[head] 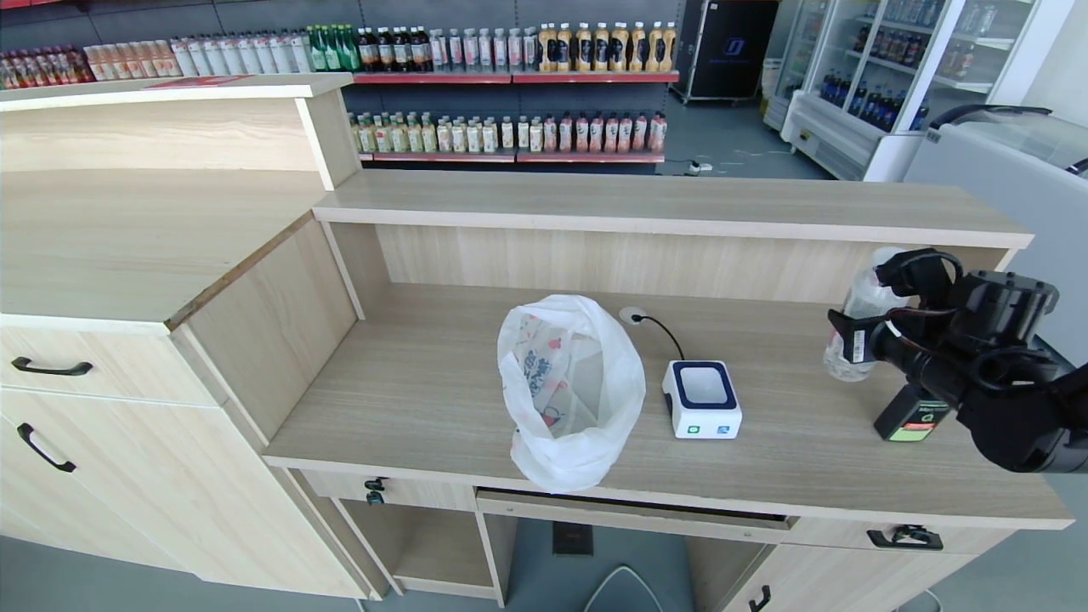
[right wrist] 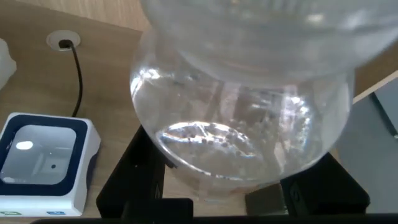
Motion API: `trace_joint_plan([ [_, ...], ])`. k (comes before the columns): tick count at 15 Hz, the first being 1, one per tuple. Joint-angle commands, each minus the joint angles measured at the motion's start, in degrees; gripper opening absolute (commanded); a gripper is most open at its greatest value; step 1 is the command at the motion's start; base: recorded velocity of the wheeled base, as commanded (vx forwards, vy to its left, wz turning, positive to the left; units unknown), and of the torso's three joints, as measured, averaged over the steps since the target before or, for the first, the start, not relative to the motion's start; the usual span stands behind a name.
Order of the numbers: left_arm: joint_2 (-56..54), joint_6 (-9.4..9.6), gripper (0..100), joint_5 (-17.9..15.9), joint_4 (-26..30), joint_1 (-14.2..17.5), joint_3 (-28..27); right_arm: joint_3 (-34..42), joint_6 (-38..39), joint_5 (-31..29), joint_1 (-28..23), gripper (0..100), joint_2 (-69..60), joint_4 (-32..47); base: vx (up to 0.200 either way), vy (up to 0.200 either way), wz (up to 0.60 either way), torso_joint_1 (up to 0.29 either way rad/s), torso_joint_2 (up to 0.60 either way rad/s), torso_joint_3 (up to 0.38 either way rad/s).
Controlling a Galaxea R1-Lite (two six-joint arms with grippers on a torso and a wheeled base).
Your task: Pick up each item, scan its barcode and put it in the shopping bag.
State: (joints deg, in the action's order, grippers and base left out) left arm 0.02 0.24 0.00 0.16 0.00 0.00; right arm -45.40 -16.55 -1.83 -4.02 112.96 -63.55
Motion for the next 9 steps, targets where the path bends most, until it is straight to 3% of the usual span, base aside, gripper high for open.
trace_joint_plan([
  [1, 0.0, 0.02, 100, 0.0, 0.0, 0.0, 0.0, 1.3, -3.0, 0.0, 0.0, 0, -2.0, 0.0, 0.000, 0.000, 0.00, 0.000, 0.00, 0.000],
  [2, 0.0, 0.02, 100, 0.0, 0.0, 0.0, 0.0, 1.5, -4.5, 0.0, 0.0, 0, -2.2, 0.0, 0.000, 0.000, 0.00, 0.000, 0.00, 0.000],
  [6, 0.0, 0.02, 100, 0.0, 0.0, 0.0, 0.0, 0.8, -4.8, 0.1, 4.8, 0, -1.6, -4.3, 0.000, 0.000, 0.60, 0.004, 0.00, 0.004],
  [9, 0.0, 0.02, 100, 0.0, 0.0, 0.0, 0.0, -3.8, -4.1, 0.2, 10.7, 0, 2.7, -7.0, 0.000, 0.000, 0.60, 0.005, 0.01, 0.004],
])
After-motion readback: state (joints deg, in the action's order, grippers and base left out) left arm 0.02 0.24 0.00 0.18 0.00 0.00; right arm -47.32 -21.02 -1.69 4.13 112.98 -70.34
